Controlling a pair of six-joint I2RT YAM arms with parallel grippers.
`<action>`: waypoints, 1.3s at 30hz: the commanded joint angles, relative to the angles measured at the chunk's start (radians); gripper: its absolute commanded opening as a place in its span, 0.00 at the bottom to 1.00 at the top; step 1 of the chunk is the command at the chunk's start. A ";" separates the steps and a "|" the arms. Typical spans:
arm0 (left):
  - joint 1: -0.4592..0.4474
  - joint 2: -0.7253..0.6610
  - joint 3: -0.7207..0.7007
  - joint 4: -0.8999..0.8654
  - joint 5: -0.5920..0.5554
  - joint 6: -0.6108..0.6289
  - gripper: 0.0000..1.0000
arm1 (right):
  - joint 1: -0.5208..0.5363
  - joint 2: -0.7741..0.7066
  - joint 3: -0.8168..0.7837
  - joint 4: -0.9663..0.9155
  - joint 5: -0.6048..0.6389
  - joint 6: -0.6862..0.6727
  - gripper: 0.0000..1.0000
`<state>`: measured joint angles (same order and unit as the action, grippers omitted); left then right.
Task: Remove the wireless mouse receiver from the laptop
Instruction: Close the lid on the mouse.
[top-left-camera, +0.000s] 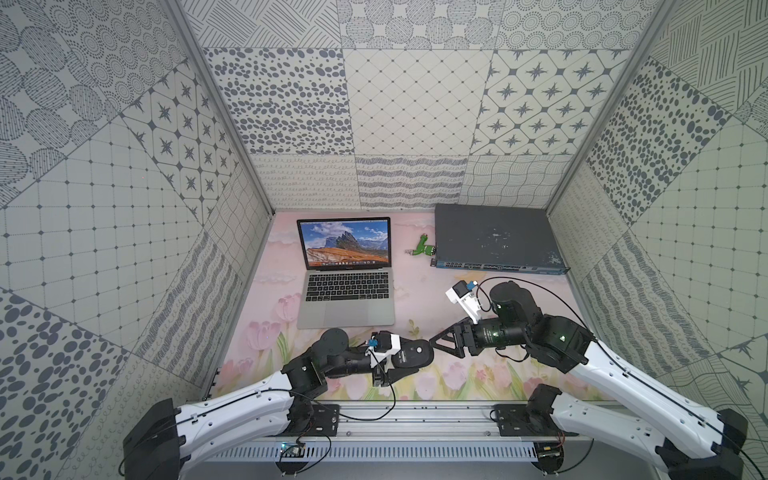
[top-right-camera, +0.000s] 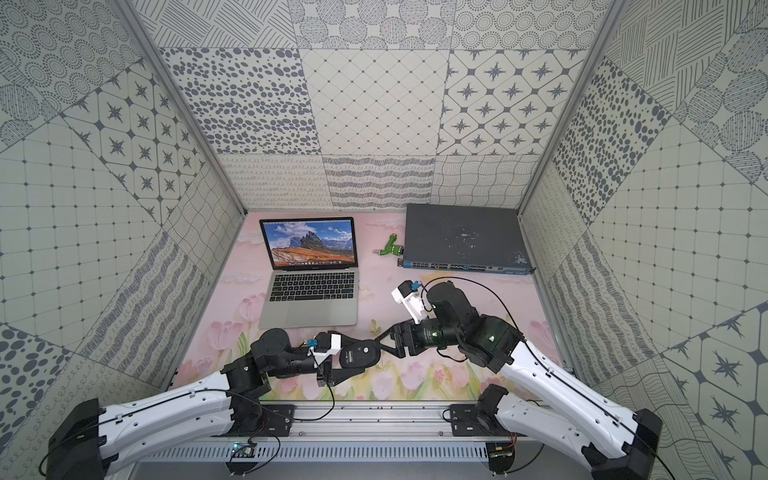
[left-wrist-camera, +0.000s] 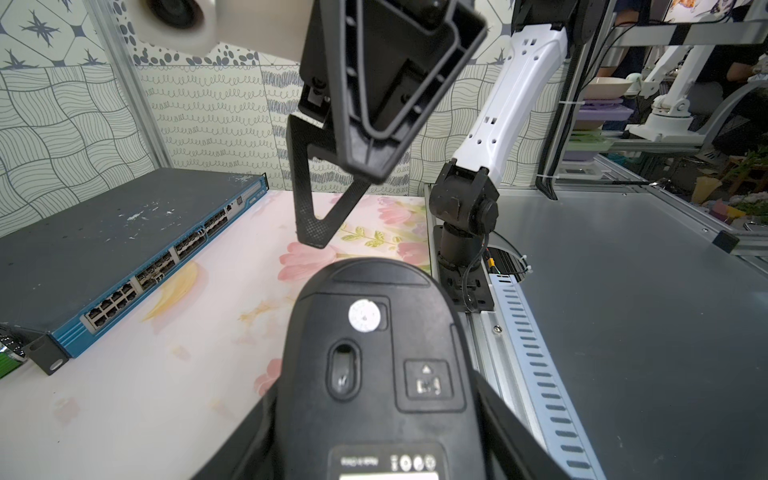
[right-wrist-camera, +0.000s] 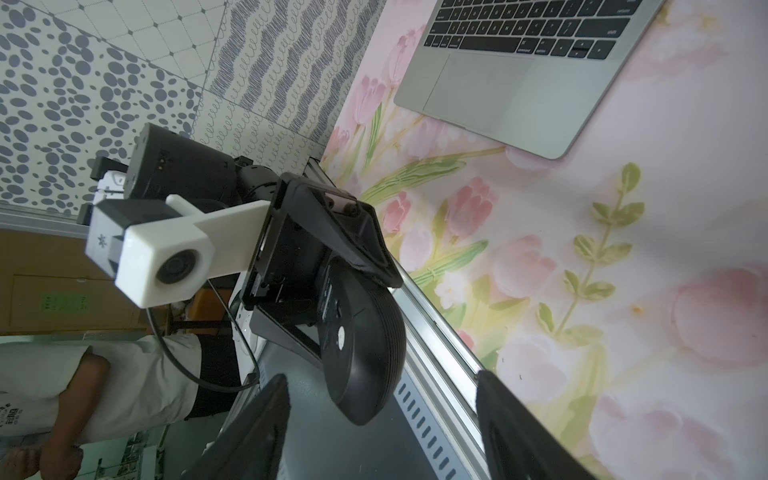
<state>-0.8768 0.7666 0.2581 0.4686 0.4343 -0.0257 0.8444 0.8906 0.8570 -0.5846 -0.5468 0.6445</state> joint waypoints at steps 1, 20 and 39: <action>0.002 0.005 0.013 0.115 0.050 0.030 0.51 | -0.002 0.045 -0.028 0.117 -0.091 0.046 0.75; 0.002 0.121 0.056 0.177 0.049 0.064 0.51 | 0.003 0.166 -0.117 0.434 -0.246 0.240 0.50; 0.002 0.141 0.059 0.173 0.011 0.058 0.56 | 0.009 0.160 -0.137 0.453 -0.268 0.261 0.28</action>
<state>-0.8768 0.9066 0.2985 0.5808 0.4660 0.0257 0.8474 1.0542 0.7059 -0.1894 -0.8005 0.9112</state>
